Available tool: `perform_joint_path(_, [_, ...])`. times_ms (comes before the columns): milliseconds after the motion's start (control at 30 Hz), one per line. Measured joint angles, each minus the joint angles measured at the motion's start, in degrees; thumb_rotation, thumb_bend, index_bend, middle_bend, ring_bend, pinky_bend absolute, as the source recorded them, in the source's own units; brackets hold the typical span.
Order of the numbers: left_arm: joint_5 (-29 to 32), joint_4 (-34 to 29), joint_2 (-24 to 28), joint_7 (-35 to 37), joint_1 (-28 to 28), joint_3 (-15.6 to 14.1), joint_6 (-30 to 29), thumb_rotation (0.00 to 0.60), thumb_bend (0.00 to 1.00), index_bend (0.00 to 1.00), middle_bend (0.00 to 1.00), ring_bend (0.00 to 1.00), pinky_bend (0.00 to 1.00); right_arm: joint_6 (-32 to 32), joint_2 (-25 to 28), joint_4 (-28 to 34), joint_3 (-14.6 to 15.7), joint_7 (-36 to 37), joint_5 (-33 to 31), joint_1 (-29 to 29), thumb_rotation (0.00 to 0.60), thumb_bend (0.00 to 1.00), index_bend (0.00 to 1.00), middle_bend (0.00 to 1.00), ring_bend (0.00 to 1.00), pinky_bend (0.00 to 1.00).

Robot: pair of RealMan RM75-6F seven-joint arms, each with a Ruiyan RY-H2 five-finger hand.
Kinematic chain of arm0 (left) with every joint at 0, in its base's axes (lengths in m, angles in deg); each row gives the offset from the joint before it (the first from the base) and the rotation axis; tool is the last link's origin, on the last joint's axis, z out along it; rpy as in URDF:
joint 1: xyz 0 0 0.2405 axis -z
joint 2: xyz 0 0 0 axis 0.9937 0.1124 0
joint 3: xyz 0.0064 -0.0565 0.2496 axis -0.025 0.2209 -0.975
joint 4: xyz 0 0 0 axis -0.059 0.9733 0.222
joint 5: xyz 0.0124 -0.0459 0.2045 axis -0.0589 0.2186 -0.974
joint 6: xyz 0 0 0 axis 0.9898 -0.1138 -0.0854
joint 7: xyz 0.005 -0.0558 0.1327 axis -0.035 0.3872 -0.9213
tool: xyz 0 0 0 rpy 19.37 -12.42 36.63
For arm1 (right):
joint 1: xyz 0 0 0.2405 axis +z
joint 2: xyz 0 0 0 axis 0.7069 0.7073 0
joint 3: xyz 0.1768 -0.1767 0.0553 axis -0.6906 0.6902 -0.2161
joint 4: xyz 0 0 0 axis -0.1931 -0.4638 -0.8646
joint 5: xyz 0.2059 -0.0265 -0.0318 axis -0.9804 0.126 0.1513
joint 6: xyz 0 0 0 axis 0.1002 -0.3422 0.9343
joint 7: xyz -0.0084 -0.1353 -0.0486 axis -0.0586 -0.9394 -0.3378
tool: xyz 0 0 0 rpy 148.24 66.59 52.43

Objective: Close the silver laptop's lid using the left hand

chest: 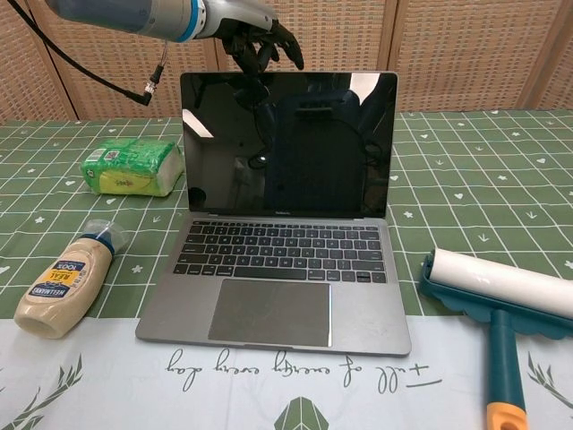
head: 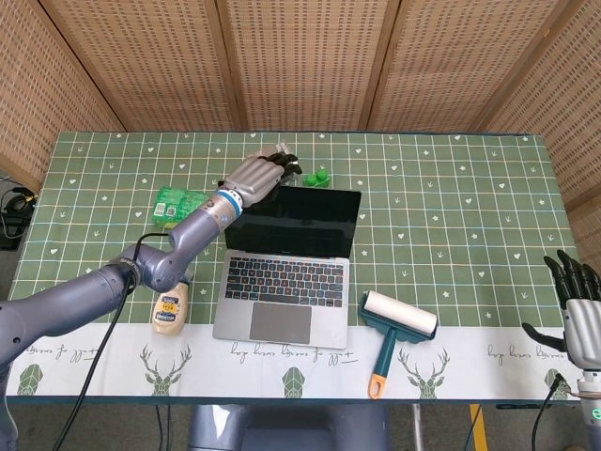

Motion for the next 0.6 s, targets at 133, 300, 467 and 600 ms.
perform_joint_path(133, [1.5, -0.1, -0.1, 0.4, 1.0, -1.6, -0.7, 0.6, 1.0, 0.35, 0.24, 0.23, 0.27, 0.3, 0.0, 0.0, 0.0, 0.2, 0.2, 0.0, 0.6, 0.04, 0.0, 0.0, 0.0, 0.0])
perform_joint_path(300, [2.0, -1.4, 0.3, 1.3, 1.2, -2.2, -2.0, 0.6, 1.0, 0.41, 0.31, 0.28, 0.29, 0.7, 0.2, 0.2, -0.1, 0.6, 0.3, -0.3, 0.6, 0.04, 0.0, 0.0, 0.0, 0.0])
perform_joint_path(467, [1.4, -4.0, 1.7, 2.3, 1.0, -1.9, -2.9, 0.6, 1.0, 0.46, 0.36, 0.32, 0.31, 0.9, 0.3, 0.3, 0.0, 0.7, 0.6, -0.3, 0.6, 0.04, 0.0, 0.0, 0.0, 0.0])
perform_joint_path(600, [0.3, -7.0, 3.4, 3.2, 0.6, -1.8, -3.8, 0.6, 1.0, 0.48, 0.38, 0.34, 0.32, 1.2, 0.3, 0.5, 0.2, 0.6, 1.1, -0.4, 0.6, 0.04, 0.0, 0.0, 0.0, 0.0])
